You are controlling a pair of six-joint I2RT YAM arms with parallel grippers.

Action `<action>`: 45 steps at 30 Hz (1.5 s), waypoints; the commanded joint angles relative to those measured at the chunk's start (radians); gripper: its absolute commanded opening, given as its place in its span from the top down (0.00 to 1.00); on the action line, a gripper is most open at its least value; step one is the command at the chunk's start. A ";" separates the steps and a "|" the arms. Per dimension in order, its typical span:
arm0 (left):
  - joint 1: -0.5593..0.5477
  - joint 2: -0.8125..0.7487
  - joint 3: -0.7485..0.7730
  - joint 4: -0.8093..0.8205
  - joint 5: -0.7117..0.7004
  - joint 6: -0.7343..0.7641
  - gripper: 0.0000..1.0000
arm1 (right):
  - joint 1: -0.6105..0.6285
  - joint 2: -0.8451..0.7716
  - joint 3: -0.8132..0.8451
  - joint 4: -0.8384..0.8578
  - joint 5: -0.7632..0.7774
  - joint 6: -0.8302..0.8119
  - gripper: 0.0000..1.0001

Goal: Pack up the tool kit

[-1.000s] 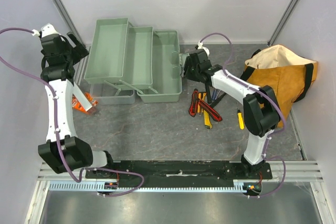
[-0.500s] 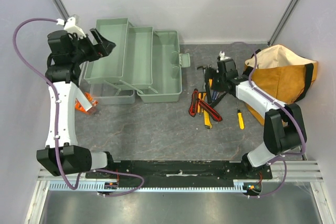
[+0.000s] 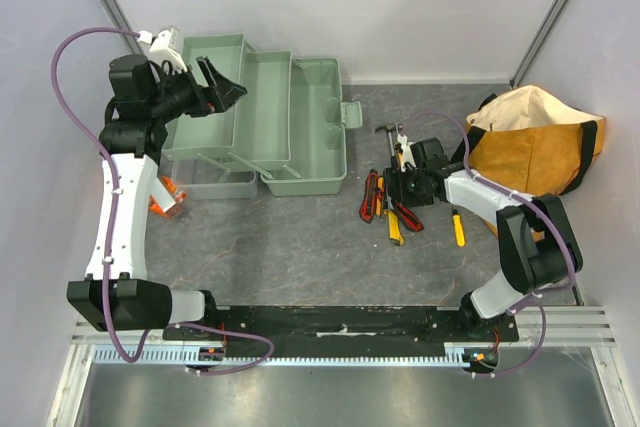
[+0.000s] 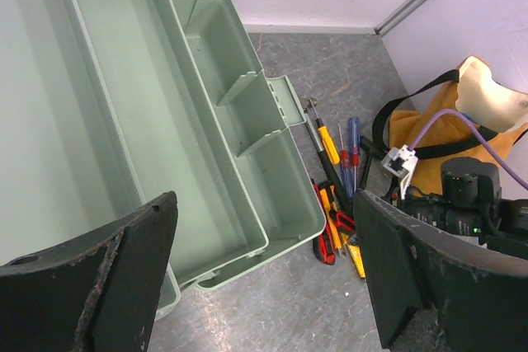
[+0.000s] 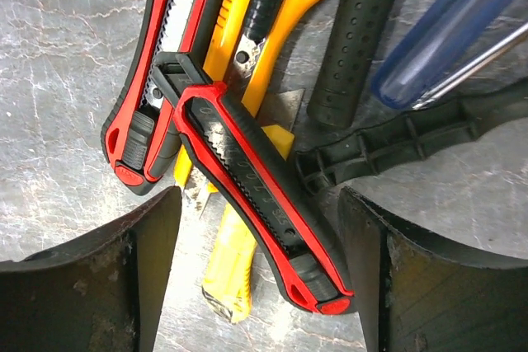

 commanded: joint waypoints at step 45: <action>-0.003 -0.091 0.012 -0.069 -0.124 0.012 0.11 | 0.270 0.120 0.614 0.355 -0.131 0.492 0.64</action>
